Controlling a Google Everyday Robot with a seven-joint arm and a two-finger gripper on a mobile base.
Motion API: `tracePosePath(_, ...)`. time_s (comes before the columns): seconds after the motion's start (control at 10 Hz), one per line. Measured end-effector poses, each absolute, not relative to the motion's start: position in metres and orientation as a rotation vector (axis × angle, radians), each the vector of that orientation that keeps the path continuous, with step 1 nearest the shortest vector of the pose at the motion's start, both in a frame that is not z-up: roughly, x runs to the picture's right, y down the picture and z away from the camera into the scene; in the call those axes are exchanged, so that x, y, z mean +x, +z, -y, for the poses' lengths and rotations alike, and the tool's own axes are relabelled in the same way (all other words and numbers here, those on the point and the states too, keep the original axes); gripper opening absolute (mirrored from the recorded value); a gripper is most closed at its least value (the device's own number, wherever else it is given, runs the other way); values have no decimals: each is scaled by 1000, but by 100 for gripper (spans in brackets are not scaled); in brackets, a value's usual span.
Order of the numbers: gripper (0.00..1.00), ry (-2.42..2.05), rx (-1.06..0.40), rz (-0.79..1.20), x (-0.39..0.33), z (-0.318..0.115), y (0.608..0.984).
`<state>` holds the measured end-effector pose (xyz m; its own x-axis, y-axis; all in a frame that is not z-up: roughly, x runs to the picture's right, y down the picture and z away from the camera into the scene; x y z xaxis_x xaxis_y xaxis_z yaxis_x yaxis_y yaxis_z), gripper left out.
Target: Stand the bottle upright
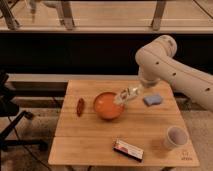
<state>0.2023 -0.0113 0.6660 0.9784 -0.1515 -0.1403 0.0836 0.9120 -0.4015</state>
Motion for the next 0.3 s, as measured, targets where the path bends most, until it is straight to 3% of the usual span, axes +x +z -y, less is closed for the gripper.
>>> tracePosePath(0.3,0,-68,-482,-286,214,6,666)
